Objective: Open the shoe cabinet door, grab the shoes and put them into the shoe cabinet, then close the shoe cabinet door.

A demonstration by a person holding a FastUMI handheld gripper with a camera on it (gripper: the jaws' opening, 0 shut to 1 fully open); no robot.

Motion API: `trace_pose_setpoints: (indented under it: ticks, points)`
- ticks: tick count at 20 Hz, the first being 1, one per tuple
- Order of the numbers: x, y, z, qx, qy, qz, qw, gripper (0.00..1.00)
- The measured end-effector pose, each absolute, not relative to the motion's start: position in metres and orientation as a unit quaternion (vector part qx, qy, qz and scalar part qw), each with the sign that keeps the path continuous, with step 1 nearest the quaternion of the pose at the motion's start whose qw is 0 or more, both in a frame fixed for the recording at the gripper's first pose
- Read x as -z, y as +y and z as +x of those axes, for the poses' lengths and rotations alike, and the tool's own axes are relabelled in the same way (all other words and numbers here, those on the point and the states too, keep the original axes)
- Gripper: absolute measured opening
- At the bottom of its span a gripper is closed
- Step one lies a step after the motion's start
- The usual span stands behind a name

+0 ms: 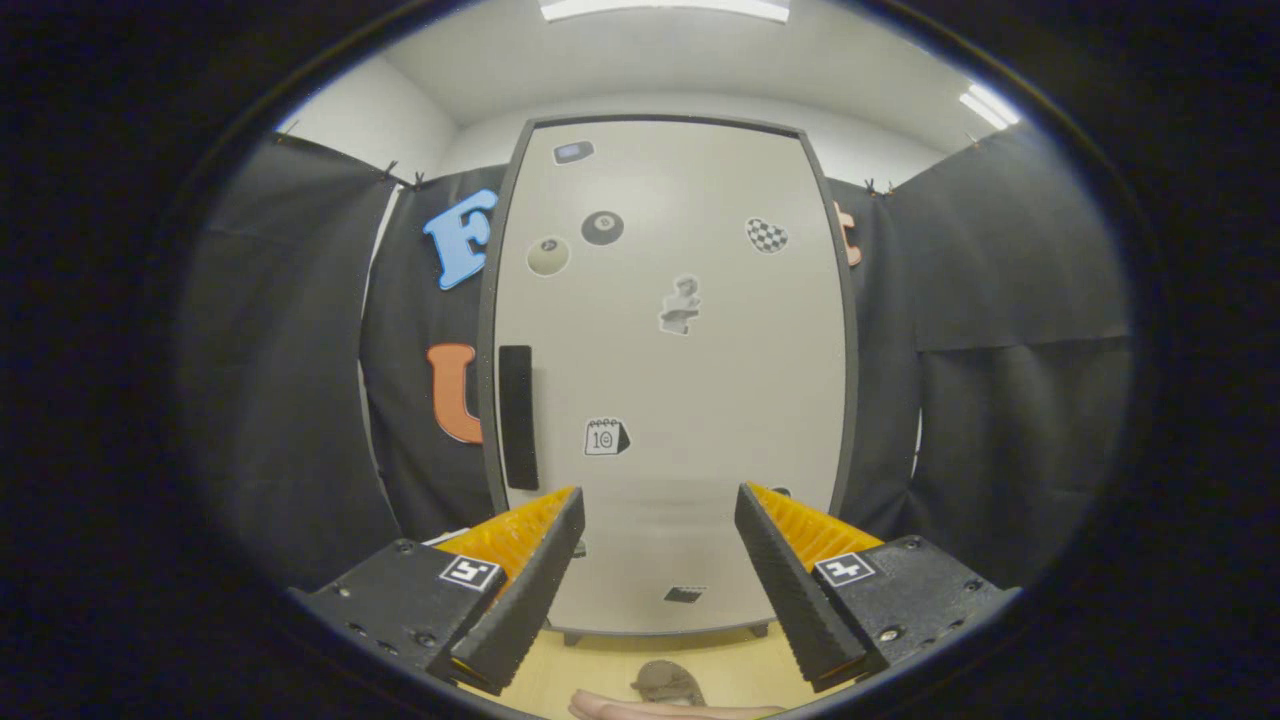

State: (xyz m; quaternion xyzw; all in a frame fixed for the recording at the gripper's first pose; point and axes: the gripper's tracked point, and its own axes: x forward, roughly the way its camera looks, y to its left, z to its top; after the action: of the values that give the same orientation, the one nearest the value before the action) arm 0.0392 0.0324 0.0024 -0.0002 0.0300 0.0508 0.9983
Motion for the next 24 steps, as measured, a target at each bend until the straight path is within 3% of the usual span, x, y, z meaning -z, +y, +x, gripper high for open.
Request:
trace_pose_setpoints:
  ticks: [14,18,22,23,24]
  points:
    - [-0.017,0.148,0.115,-0.174,0.039,0.03,0.984,0.99]
    - [-0.007,0.156,0.134,-0.148,0.057,0.029,0.987,0.99]
    - [0.007,0.149,0.156,-0.113,0.084,0.032,0.99,0.77]
    - [0.008,0.149,0.157,-0.112,0.091,0.029,0.989,0.59]
    - [0.008,0.152,0.169,-0.112,0.084,0.027,0.99,0.56]
